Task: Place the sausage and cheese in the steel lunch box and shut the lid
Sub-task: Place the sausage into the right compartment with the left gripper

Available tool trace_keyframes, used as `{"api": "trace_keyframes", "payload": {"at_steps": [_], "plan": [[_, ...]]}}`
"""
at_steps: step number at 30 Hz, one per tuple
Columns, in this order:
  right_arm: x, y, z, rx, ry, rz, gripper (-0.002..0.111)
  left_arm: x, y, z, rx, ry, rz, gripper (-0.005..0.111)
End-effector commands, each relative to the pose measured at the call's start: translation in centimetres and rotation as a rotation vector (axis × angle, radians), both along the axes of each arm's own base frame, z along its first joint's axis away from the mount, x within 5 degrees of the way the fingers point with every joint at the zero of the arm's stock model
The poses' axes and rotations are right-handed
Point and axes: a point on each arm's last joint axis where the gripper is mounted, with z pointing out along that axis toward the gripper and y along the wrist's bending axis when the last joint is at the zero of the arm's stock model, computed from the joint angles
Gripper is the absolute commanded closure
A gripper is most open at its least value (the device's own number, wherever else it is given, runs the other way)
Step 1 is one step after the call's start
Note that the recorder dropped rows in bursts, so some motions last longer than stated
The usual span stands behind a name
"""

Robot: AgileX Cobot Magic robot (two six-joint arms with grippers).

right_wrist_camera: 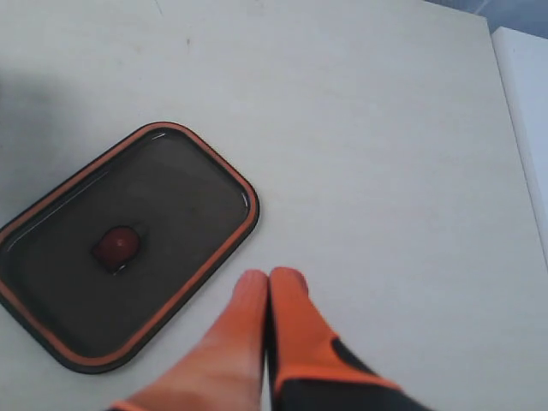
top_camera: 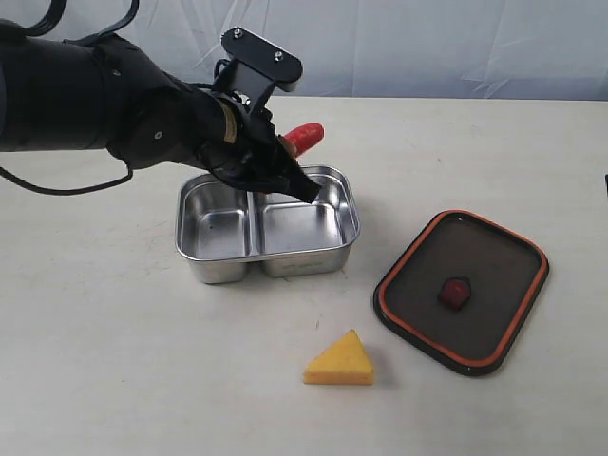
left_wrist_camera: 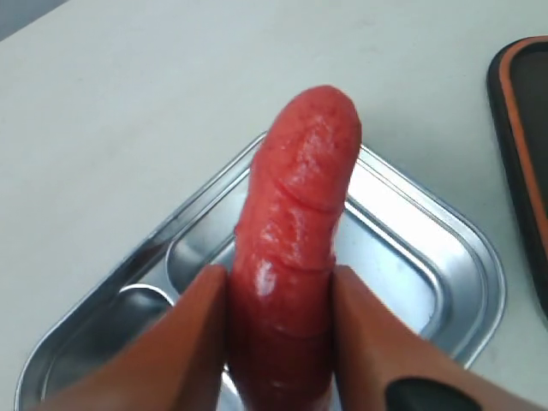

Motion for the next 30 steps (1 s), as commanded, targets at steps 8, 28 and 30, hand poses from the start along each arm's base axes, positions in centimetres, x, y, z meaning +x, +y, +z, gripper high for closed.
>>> {"api": "trace_keyframes", "payload": {"at_steps": [8, 28, 30], "plan": [[0.0, -0.2, 0.2, 0.01, -0.014, -0.017, 0.108, 1.6, -1.3, -2.1, -0.053, -0.039, -0.025, 0.107], [-0.2, 0.0, 0.0, 0.056, 0.019, -0.033, 0.108, 2.5, -1.9, -6.2, 0.057, 0.026, -0.05, 0.107], [-0.2, 0.0, 0.0, 0.056, 0.019, -0.033, 0.108, 2.5, -1.9, -6.2, 0.059, 0.027, -0.049, 0.107]]}}
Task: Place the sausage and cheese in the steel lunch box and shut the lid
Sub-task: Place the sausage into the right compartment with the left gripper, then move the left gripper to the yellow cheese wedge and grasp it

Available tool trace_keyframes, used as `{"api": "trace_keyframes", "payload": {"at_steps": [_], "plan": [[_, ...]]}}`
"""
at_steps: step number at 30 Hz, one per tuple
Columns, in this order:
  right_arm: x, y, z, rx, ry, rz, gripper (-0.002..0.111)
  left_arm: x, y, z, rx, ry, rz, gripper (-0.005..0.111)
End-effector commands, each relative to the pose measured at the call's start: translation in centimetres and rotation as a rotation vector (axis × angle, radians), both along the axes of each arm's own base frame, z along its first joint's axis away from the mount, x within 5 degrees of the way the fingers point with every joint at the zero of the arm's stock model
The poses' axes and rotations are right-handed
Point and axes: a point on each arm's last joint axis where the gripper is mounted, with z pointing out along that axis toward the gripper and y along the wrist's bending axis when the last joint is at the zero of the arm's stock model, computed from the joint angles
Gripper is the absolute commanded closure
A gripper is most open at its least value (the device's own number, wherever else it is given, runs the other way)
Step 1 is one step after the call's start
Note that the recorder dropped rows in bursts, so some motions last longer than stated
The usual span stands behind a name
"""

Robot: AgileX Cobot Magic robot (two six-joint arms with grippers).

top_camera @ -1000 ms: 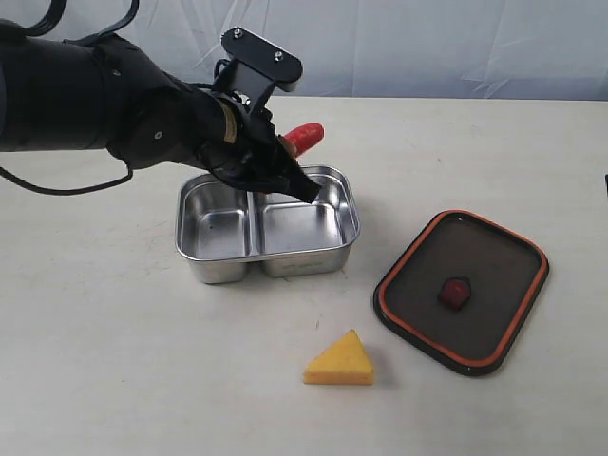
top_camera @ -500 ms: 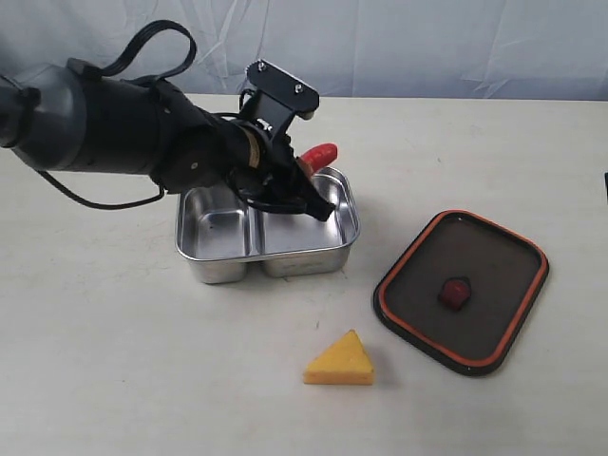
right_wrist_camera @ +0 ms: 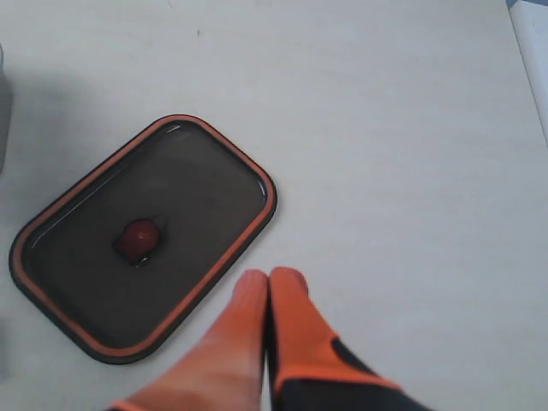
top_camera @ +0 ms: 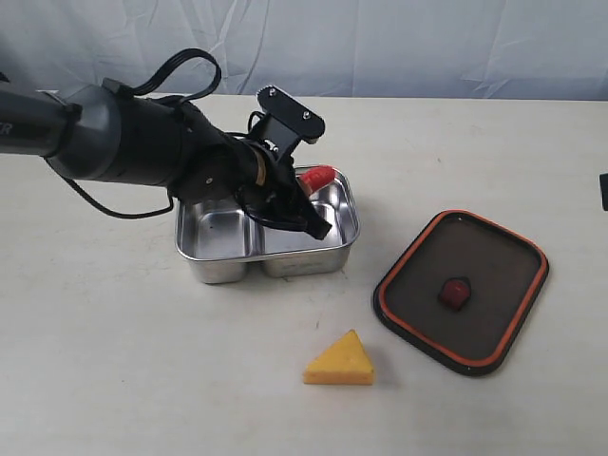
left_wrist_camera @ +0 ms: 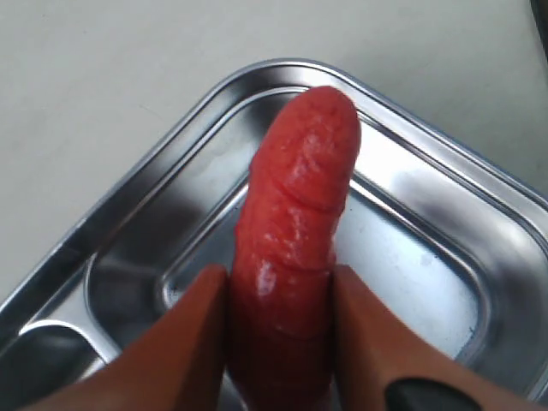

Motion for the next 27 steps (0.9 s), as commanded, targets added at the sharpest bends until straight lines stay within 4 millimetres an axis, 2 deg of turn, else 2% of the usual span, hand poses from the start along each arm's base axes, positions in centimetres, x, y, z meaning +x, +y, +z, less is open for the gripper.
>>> {"api": "trace_keyframes", "payload": {"at_steps": [1, 5, 6, 7, 8, 11, 14, 18, 20, 22, 23, 25, 27], "plan": [[-0.1, -0.2, 0.2, 0.006, -0.005, -0.007, 0.108, 0.2, 0.0, 0.3, -0.002, -0.009, 0.002, 0.106], [-0.1, -0.2, 0.2, 0.006, -0.005, -0.007, 0.108, 0.2, 0.1, 0.3, 0.005, -0.005, 0.003, 0.081], [-0.1, -0.2, 0.2, 0.006, -0.005, -0.007, 0.108, 0.2, 0.1, 0.3, 0.005, -0.005, 0.003, 0.065], [-0.1, -0.2, 0.2, 0.006, -0.005, -0.007, 0.108, 0.2, 0.1, 0.3, 0.005, -0.005, 0.003, 0.059], [-0.1, -0.2, 0.2, 0.006, -0.005, -0.007, 0.108, 0.2, 0.1, 0.3, 0.005, -0.005, 0.003, 0.048], [-0.1, -0.2, 0.2, 0.006, -0.005, -0.007, 0.108, 0.2, 0.1, 0.4, 0.012, -0.013, -0.005, 0.044], [-0.1, -0.2, 0.2, 0.006, -0.005, -0.007, 0.108, -0.3, 0.9, 2.6, 0.034, -0.017, 0.014, 0.044], [0.0, -0.2, 0.2, 0.001, -0.012, -0.008, 0.108, -2.2, 2.6, 6.0, 0.1, 0.054, 0.04, 0.044], [0.0, -0.2, 0.2, -0.002, -0.016, -0.008, 0.108, -3.2, 2.6, 6.9, 0.081, 0.11, -0.012, 0.044], [0.0, -0.2, 0.3, -0.004, -0.019, -0.008, 0.108, -5.0, 2.0, 7.6, 0.007, 0.239, -0.123, 0.044], [0.0, -0.2, 0.3, -0.004, -0.019, -0.008, 0.108, -6.2, 1.6, 7.7, -0.028, 0.329, -0.219, 0.044], [0.0, -0.2, 0.3, -0.004, -0.019, -0.008, 0.108, -7.3, 0.9, 7.6, -0.086, 0.412, -0.314, 0.044], [0.0, -0.2, 0.3, -0.004, -0.019, -0.008, 0.108, -7.8, 0.6, 7.0, -0.074, 0.401, -0.347, 0.044]]}}
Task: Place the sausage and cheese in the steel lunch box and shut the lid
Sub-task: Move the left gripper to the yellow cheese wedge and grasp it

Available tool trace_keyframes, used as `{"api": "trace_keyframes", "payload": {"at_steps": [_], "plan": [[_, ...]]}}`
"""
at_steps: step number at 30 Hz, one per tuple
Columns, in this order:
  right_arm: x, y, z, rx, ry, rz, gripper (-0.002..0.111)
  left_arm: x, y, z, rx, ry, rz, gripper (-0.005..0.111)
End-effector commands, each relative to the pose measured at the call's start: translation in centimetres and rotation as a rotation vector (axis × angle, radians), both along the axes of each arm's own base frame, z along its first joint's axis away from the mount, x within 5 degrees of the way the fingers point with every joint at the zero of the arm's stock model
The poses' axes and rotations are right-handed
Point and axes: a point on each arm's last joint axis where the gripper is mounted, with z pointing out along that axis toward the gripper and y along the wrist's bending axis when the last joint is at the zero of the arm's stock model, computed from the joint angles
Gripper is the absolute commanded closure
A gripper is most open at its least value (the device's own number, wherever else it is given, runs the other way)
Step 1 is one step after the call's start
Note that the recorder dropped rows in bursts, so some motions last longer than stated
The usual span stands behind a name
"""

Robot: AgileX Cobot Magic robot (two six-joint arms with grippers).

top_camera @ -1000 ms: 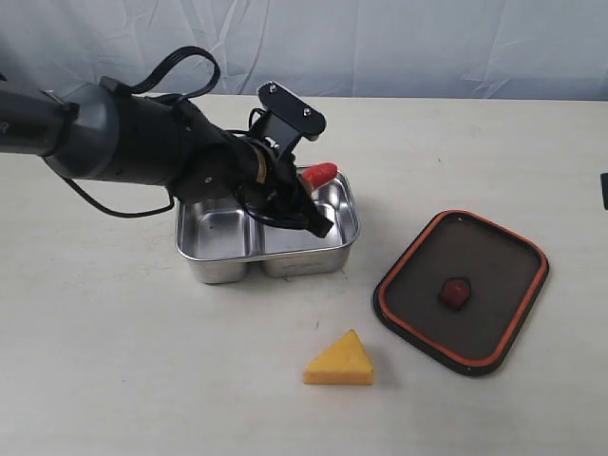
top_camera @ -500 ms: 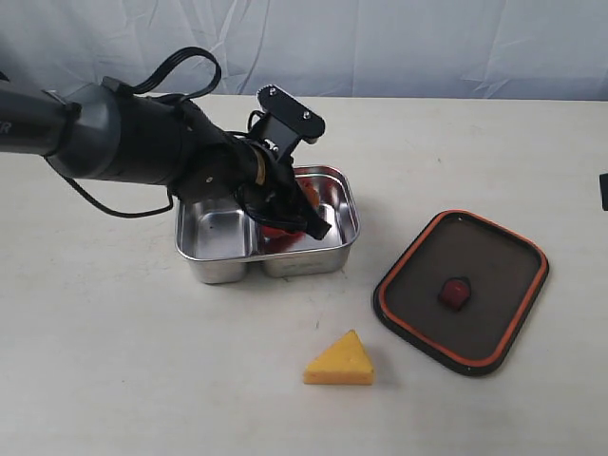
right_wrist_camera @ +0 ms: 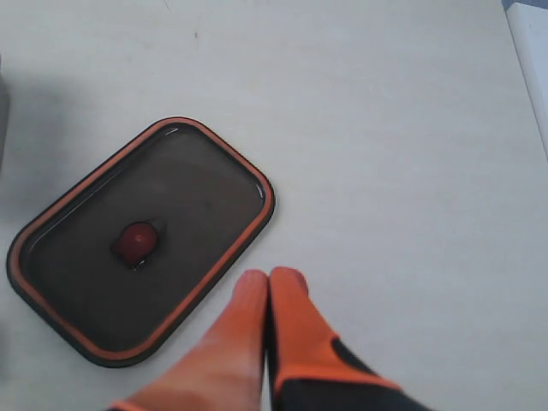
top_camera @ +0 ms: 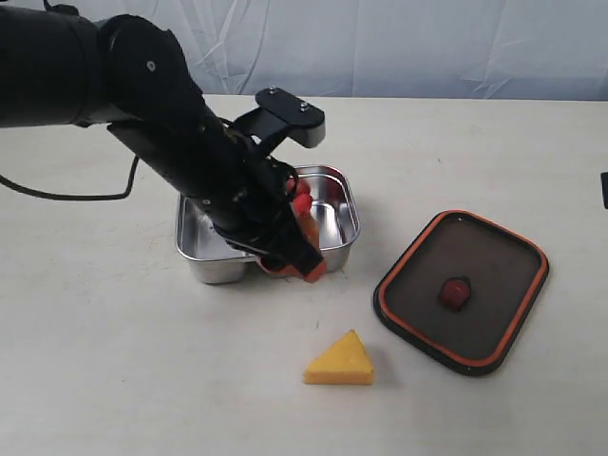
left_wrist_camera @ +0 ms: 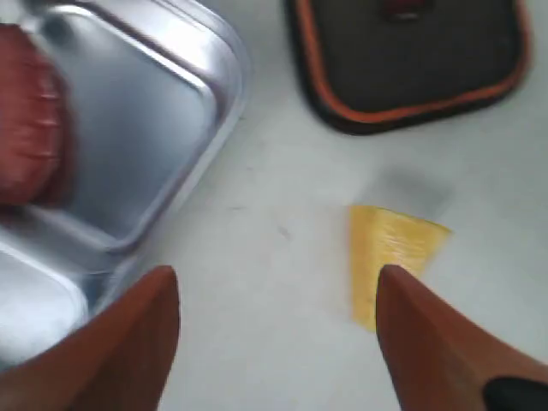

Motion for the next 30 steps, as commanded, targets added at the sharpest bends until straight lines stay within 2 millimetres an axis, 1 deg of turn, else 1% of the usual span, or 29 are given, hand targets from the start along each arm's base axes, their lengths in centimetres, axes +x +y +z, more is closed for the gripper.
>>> {"api": "trace_keyframes", "payload": {"at_steps": [1, 3, 5, 6, 7, 9, 11, 17, 22, 30], "plan": [[0.0, -0.2, 0.2, -0.002, -0.012, -0.005, 0.108, -1.3, -0.9, -0.5, -0.041, 0.01, -0.104, 0.044], [-0.1, -0.2, 0.2, 0.003, -0.006, -0.004, 0.108, -1.9, -1.3, -1.6, -0.014, 0.011, -0.127, 0.044], [-0.1, -0.1, 0.1, 0.007, -0.001, -0.004, 0.108, -2.7, -2.2, -4.0, 0.023, 0.028, -0.149, 0.044], [-0.1, -0.1, 0.1, 0.007, -0.001, -0.004, 0.108, -2.9, -2.5, -4.6, 0.038, 0.023, -0.162, 0.041], [-0.1, -0.1, 0.1, 0.007, -0.001, -0.004, 0.108, -3.1, -3.1, -5.5, 0.053, 0.013, -0.187, 0.035], [-0.1, -0.1, 0.1, 0.008, 0.001, -0.003, 0.108, -3.1, -3.8, -6.5, 0.061, -0.021, -0.221, 0.032], [-0.2, -0.1, 0.1, 0.013, 0.008, -0.003, 0.108, -3.3, -4.2, -7.0, 0.066, -0.024, -0.227, 0.032], [-0.2, -0.1, 0.1, 0.017, 0.013, -0.002, 0.108, -3.5, -4.9, -7.7, 0.053, -0.032, -0.223, 0.032], [-0.2, -0.1, 0.1, 0.017, 0.013, -0.002, 0.108, -4.3, -5.7, -9.4, 0.08, -0.017, -0.263, 0.032], [-0.2, -0.1, 0.1, 0.026, 0.012, -0.011, 0.108, -4.0, -6.1, -10.4, 0.089, -0.047, -0.258, 0.032]]}}
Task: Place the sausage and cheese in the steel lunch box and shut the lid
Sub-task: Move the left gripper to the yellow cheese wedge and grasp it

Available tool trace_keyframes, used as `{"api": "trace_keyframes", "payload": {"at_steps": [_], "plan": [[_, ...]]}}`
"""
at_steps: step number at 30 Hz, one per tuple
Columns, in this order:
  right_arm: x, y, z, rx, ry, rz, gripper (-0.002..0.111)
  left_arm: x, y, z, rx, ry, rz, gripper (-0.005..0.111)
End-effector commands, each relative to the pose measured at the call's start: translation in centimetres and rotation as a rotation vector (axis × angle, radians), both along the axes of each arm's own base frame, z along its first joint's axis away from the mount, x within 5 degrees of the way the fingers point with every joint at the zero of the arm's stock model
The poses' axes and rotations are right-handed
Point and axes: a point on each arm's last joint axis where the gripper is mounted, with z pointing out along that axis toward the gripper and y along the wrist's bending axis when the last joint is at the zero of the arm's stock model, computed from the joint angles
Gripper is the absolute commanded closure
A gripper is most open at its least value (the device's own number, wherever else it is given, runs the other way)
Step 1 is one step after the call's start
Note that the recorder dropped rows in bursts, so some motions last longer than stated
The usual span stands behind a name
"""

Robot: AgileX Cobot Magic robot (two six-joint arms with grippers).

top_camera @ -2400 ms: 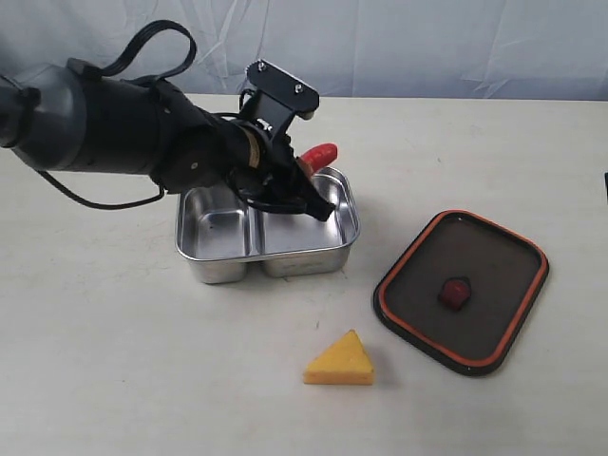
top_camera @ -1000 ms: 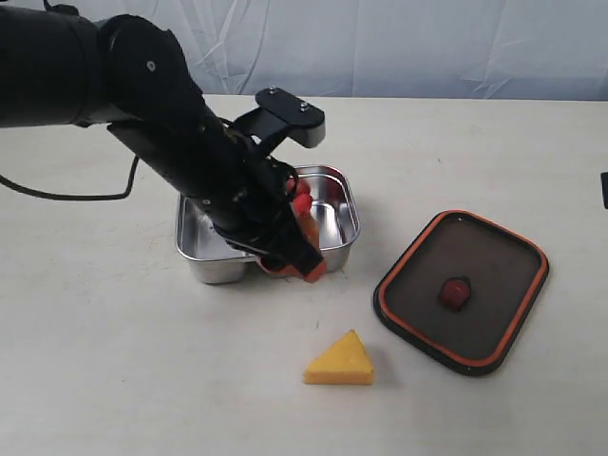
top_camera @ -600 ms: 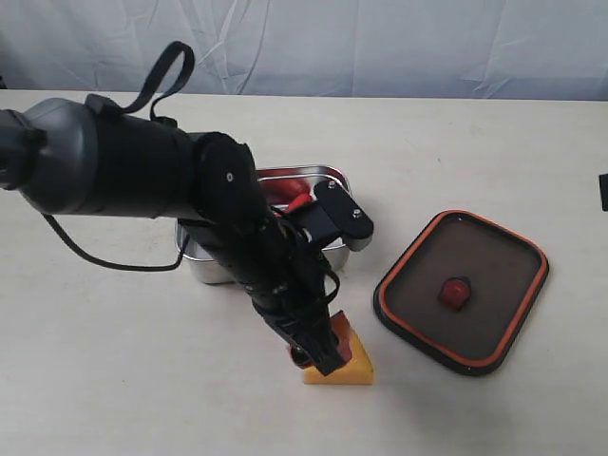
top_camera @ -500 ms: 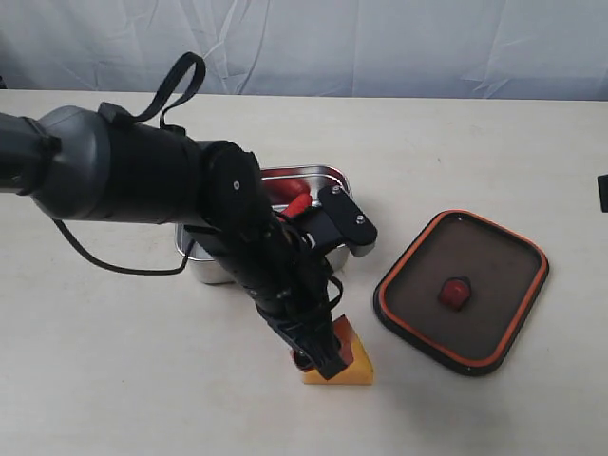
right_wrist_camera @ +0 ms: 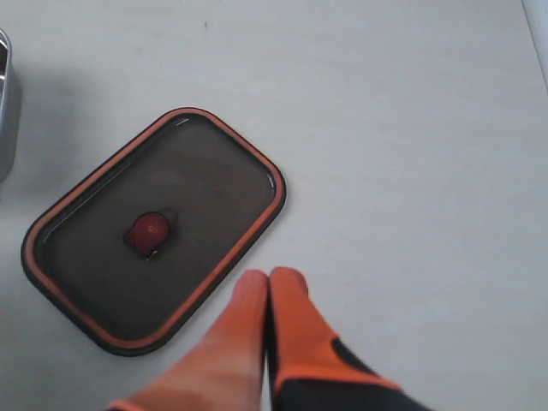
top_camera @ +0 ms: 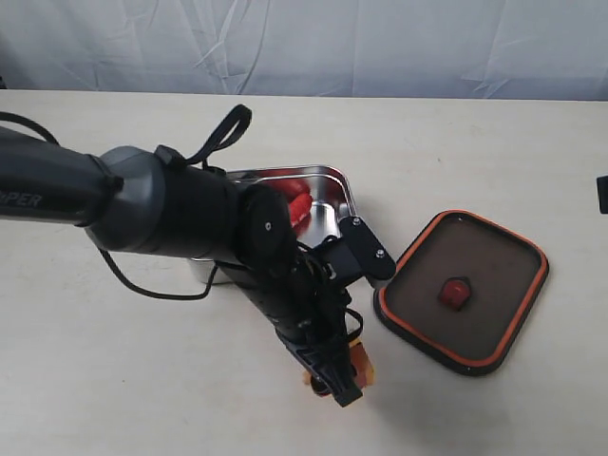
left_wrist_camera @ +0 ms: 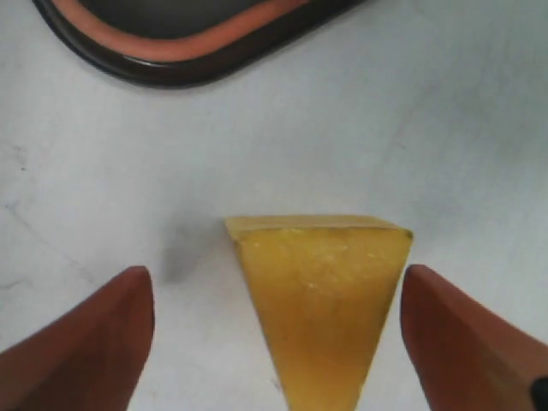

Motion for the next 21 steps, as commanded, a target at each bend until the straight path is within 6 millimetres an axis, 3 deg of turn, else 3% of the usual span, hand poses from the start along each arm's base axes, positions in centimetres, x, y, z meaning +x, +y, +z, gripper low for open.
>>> {"api": "trace_keyframes", "payload": {"at_steps": [1, 6, 13, 16, 21], "plan": [[-0.1, -0.2, 0.2, 0.007, -0.009, -0.012, 0.108, -0.1, -0.2, -0.4, 0.003, -0.013, -0.007, 0.032], [-0.1, -0.2, 0.2, 0.009, -0.01, -0.014, 0.108, -0.1, -0.3, -1.5, 0.021, 0.011, 0.001, 0.043], [-0.1, -0.2, 0.2, 0.01, -0.01, -0.015, 0.108, -0.3, -0.2, -2.4, 0.046, 0.038, -0.004, 0.048], [-0.1, -0.2, 0.2, 0.011, -0.01, -0.017, 0.108, -0.4, -0.1, -2.4, 0.051, 0.052, -0.006, 0.063], [-0.1, -0.2, 0.2, 0.011, -0.01, -0.017, 0.108, -0.7, -0.2, -2.4, 0.046, 0.092, 0.01, 0.102]]}}
